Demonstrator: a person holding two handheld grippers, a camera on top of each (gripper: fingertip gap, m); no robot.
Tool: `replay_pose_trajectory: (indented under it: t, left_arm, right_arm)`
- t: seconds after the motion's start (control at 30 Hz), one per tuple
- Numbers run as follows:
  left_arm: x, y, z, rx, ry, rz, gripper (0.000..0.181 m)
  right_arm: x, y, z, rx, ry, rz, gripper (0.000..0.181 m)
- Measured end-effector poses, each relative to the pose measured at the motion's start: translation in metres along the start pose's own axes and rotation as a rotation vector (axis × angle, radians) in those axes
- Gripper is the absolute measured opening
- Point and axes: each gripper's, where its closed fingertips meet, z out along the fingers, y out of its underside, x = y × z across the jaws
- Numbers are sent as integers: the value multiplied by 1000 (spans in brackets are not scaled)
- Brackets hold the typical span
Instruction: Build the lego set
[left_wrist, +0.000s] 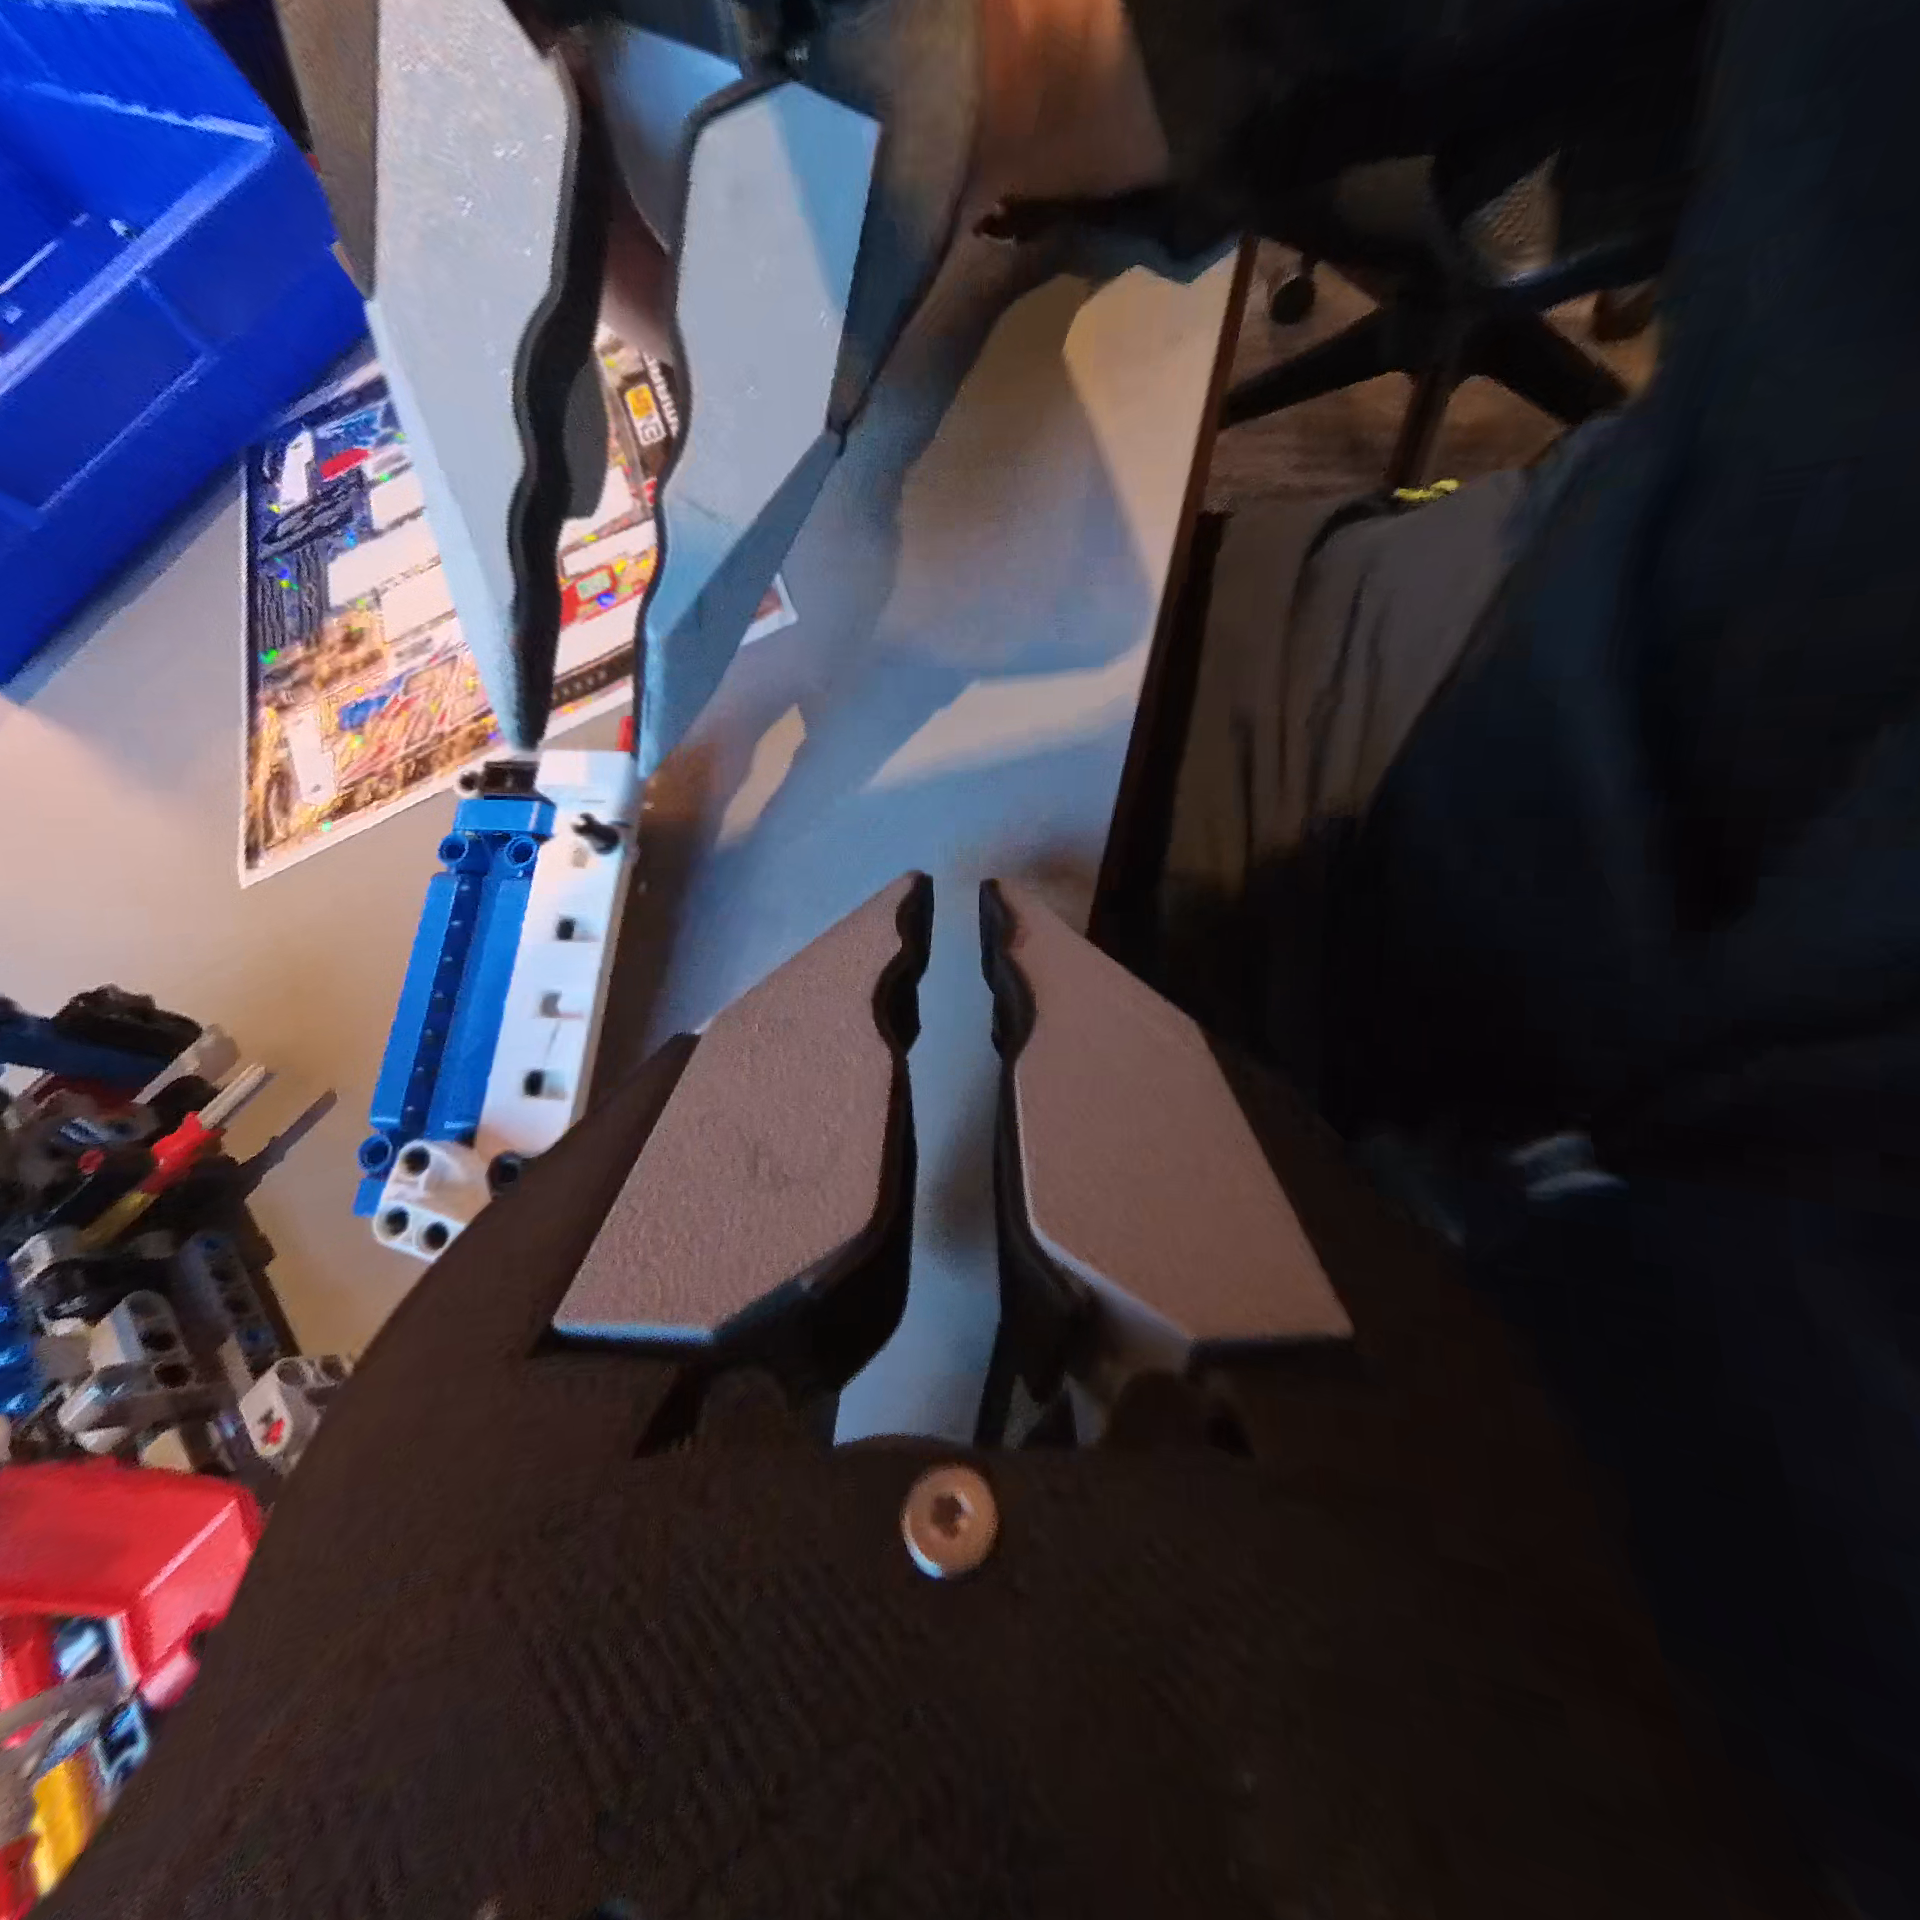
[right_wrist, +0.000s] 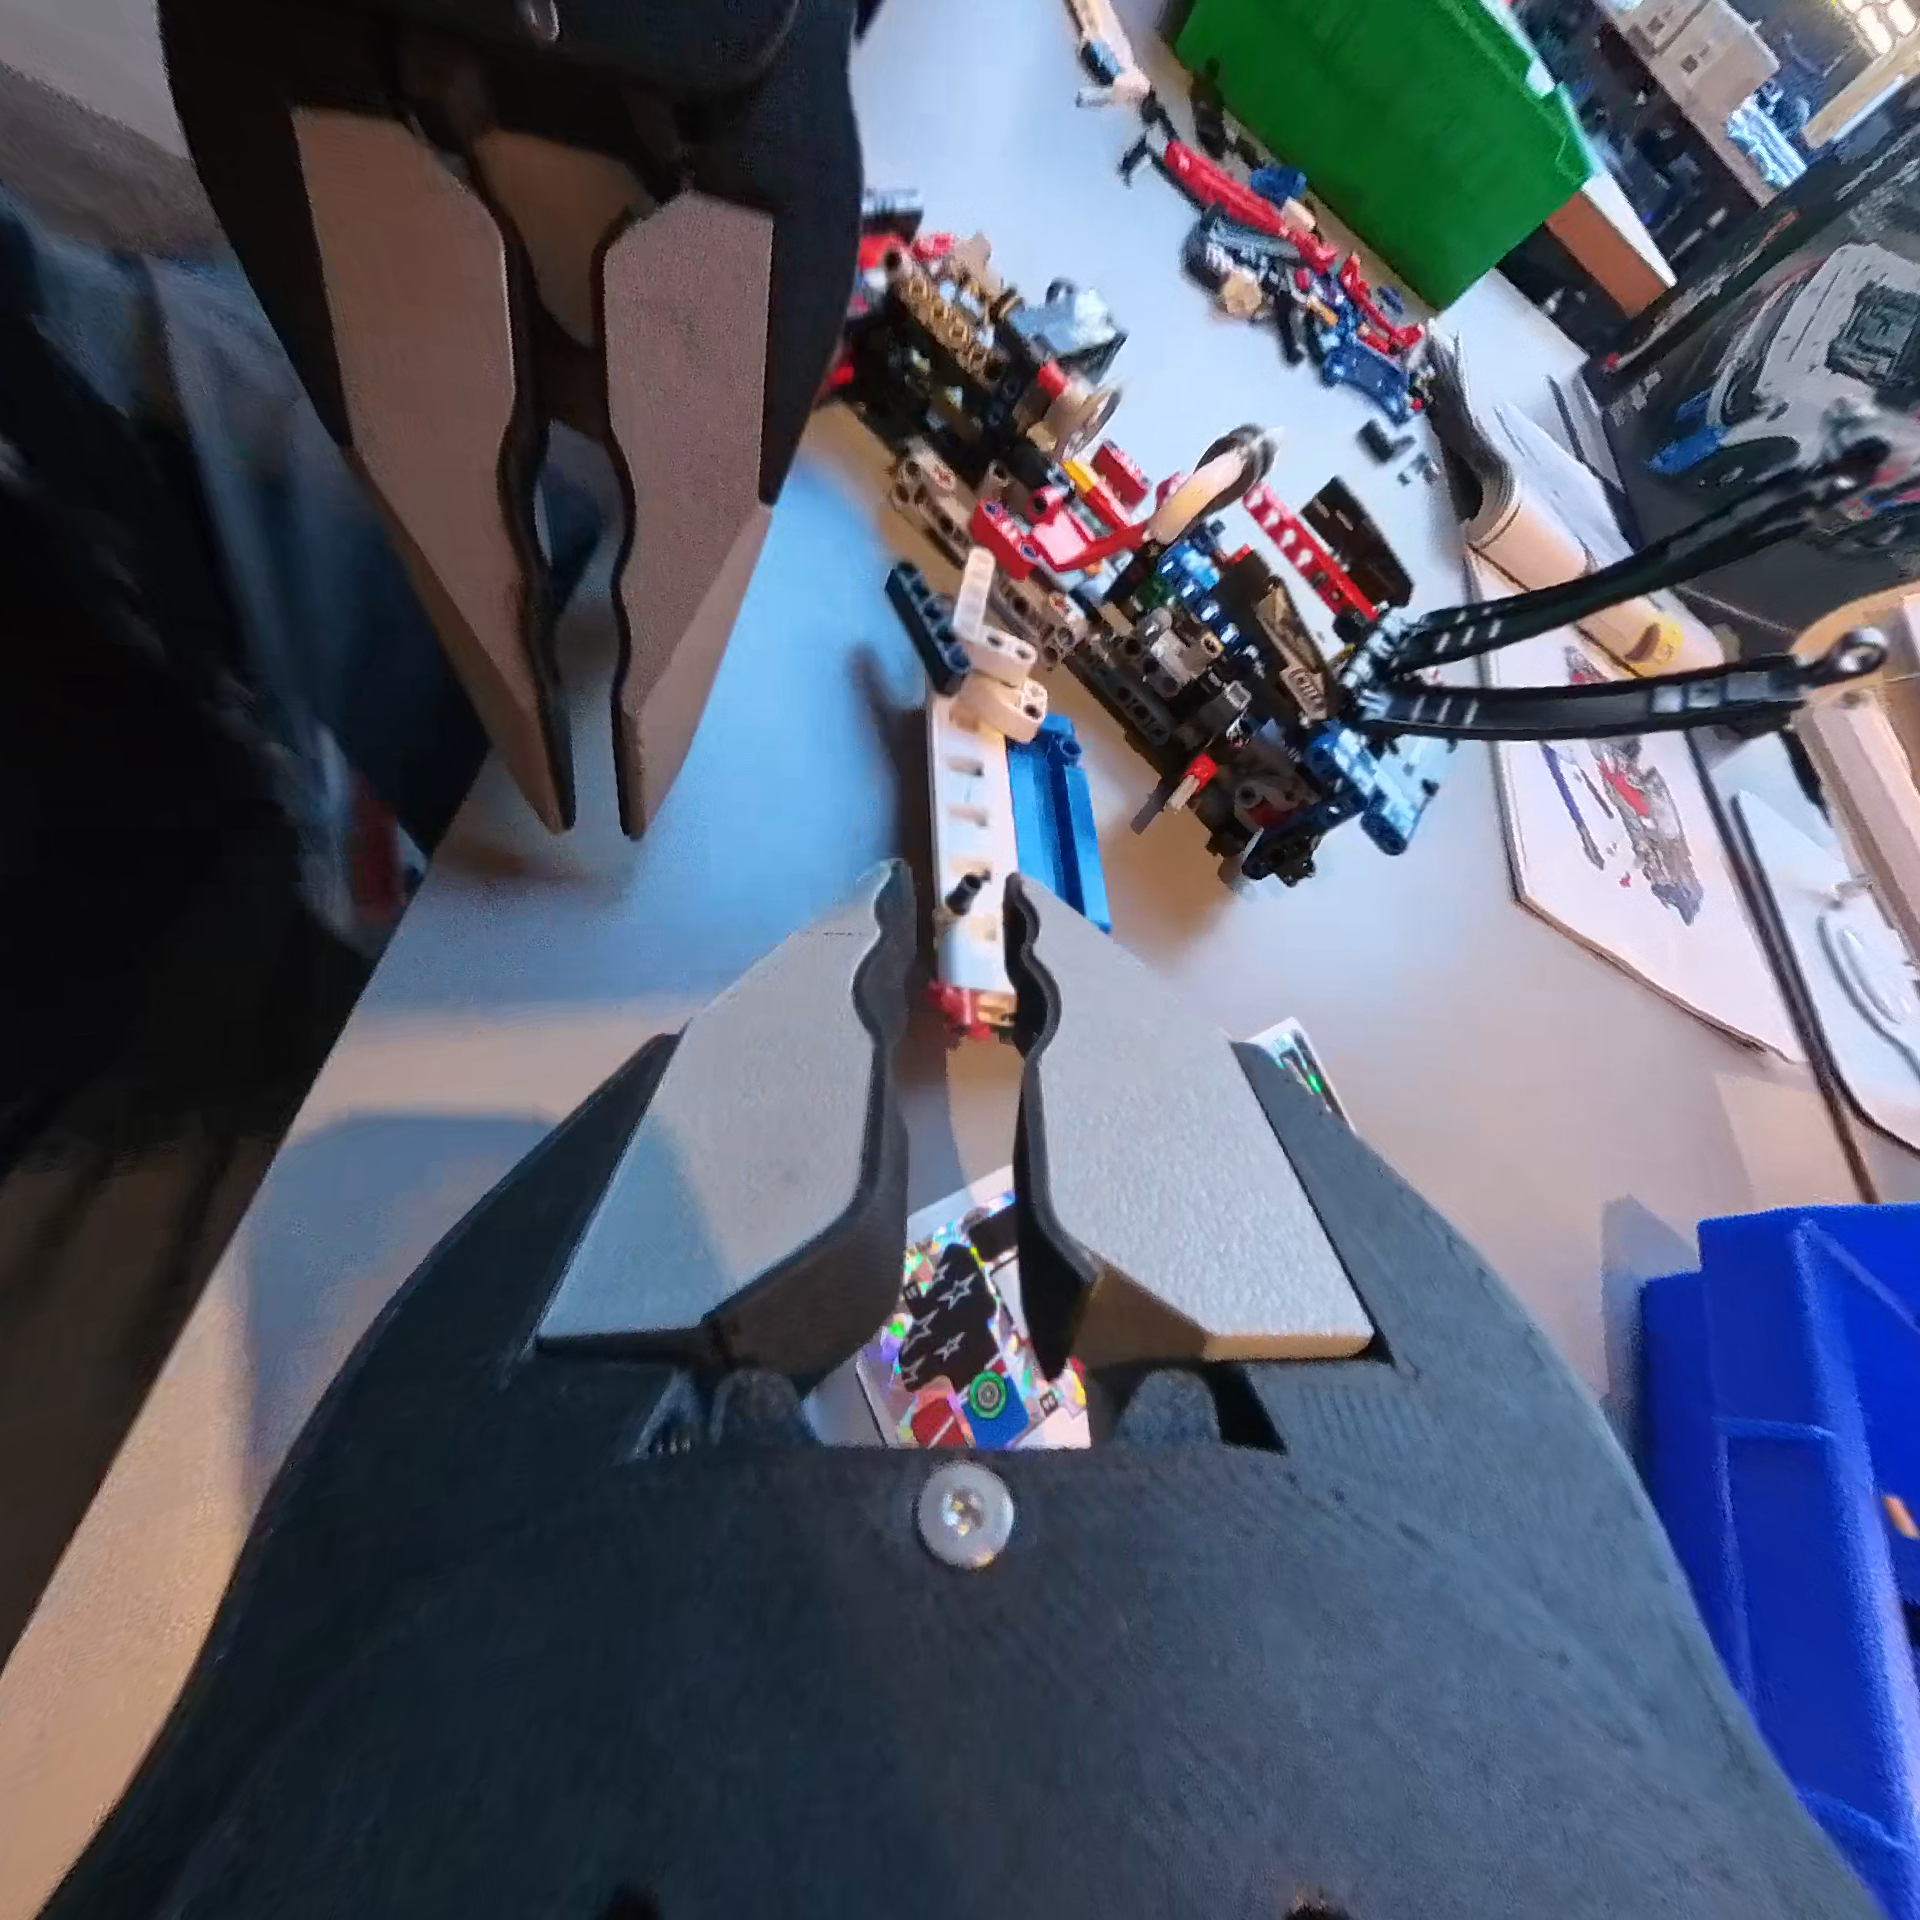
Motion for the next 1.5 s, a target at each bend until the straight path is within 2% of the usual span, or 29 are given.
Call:
replay_pose_trajectory:
  t: [0.1, 0.17, 0.27, 0.33, 0.4, 0.47, 0.5, 0.57, 0.67, 0.77, 0.9, 0.97, 1.23, 1.5]
  left_arm:
    - [-4, -1, -2, 17, 42, -99, 7]
    - [-6, 1, -2, 16, 41, -135, 11]
    - [-12, -7, -9, 97, -20, -116, 0]
    - [-11, -6, -9, 82, 31, -171, 7]
    - [-14, -11, -15, 121, 11, -191, 9]
    - [-16, -20, -20, 157, -21, -243, 12]
    - [-11, -25, -22, 170, 7, -273, 14]
    - [-5, -29, -22, 135, 6, -249, 14]
    - [-7, -39, -21, 97, -70, -190, 12]
    - [7, -52, -19, 71, -67, -182, 12]
    - [21, -65, -21, 70, -158, -144, 10]
    - [35, -69, -20, 80, -153, -170, 10]
    - [67, -55, -20, 3, -182, -178, 13]
    - [71, -30, -18, -25, -167, -174, 14]
  right_arm:
    - [10, -7, -3, 62, 14, 54, 14]
    - [23, -12, -5, 118, 82, 61, 13]
    - [31, -7, -4, 149, 62, 168, 13]
    - [34, -9, -7, 175, 48, 214, 20]
    - [31, -17, -11, 194, 50, 187, 22]
    - [25, -22, -10, 170, 64, 113, 22]
    - [22, -23, -10, 149, 73, 74, 22]
    - [25, -24, -12, 136, 131, 16, 22]
    - [35, -13, -14, 131, 176, 99, 19]
    - [42, -1, -18, 111, 186, 177, 23]
    - [43, 2, -20, 87, 238, 145, 22]
    - [42, 6, -17, 58, 239, 143, 22]
    - [43, 8, -16, 66, 222, 178, 24]
    - [40, 5, -20, 95, 194, 212, 24]
